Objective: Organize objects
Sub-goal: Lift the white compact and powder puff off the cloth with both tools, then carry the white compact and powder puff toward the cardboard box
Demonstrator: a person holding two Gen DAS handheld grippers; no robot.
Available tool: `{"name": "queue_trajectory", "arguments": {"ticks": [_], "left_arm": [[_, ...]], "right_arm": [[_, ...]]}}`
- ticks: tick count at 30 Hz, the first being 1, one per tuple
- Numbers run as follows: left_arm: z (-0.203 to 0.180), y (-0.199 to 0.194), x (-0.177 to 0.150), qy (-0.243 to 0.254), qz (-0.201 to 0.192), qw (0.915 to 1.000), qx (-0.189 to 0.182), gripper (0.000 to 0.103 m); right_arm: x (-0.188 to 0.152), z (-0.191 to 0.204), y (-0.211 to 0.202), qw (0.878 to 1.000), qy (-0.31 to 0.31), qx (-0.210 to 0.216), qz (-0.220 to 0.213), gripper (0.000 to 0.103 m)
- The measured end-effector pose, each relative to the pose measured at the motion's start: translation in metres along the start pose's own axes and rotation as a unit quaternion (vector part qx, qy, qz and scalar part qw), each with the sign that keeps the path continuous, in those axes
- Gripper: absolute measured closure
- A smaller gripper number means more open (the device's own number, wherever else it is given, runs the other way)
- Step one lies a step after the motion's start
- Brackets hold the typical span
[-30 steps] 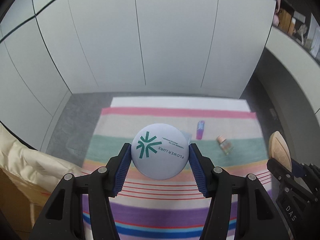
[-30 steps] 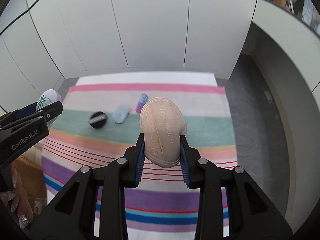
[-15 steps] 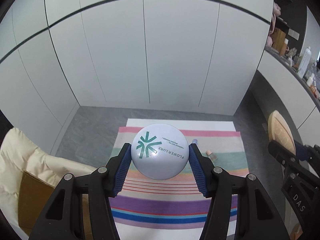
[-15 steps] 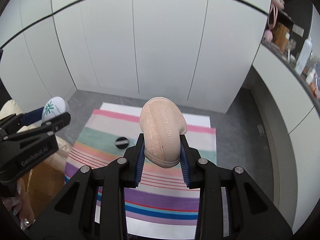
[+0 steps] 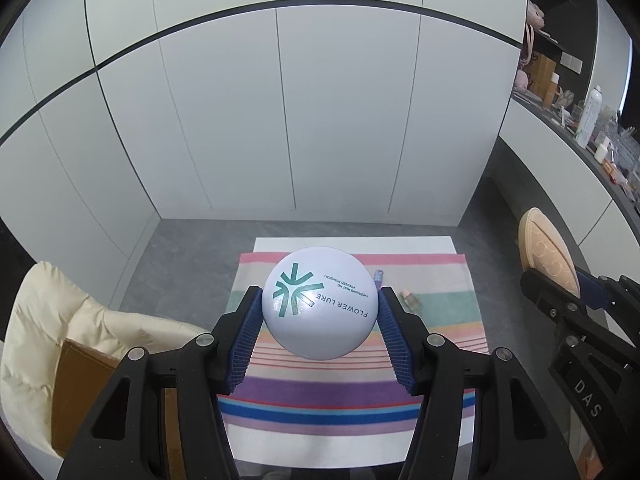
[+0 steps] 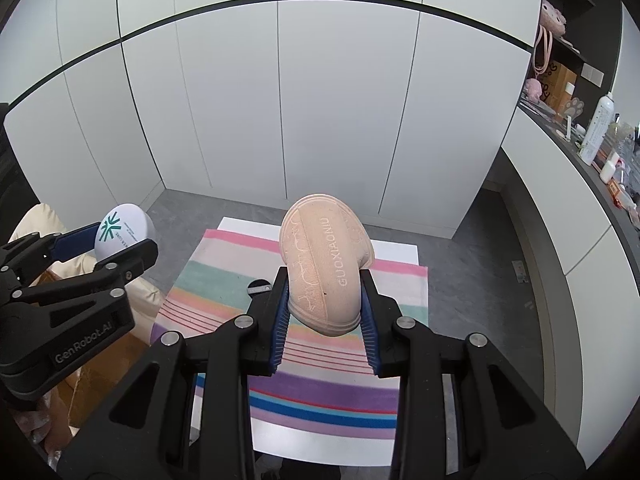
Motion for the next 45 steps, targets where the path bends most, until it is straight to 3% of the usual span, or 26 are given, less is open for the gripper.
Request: {"name": "queue_trajectory", "arguments": {"ticks": [13,18,27,36,45], "left_arm": [[0.011,-0.049,-0.053,-0.007,-0.022,0.9996,0.019,0.045],[0.007,-0.064,-0.080,-0.007,-0.015,0.9999,0.000,0.045],[0.011,-0.092,-0.128,-0.007,-0.018,0.9998,0.004,0.045],[0.038,-0.104,-0.188,-0.023,-0.004,0.9996,0.018,0.045],[0.049,-0.110,-0.234,-0.030,0.021,0.9993,0.004,0.045]], "right_arm": [[-0.057,-0.006,-0.032,1.000,0.006,0.007,0.009,0.070],[-0.088,-0.001,-0.043,0.999,0.012,0.022,0.020,0.070],[-0.141,-0.010,-0.069,1.000,0.019,0.010,0.021,0.070],[-0.198,-0.013,-0.080,0.998,0.044,0.009,0.047,0.070],[-0.254,-0.011,-0.088,0.996,0.041,-0.003,0.084,0.070]]}}
Point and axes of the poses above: each gripper's, at about its wrist camera, not at the fingertips, and y roughly the way its jaws point, z to its left, x to its top, the point moved 8 cm from there along y, roughly the way its jaws point, and after that the axes turned 9 degrees about -x, right-handed, at the moved point
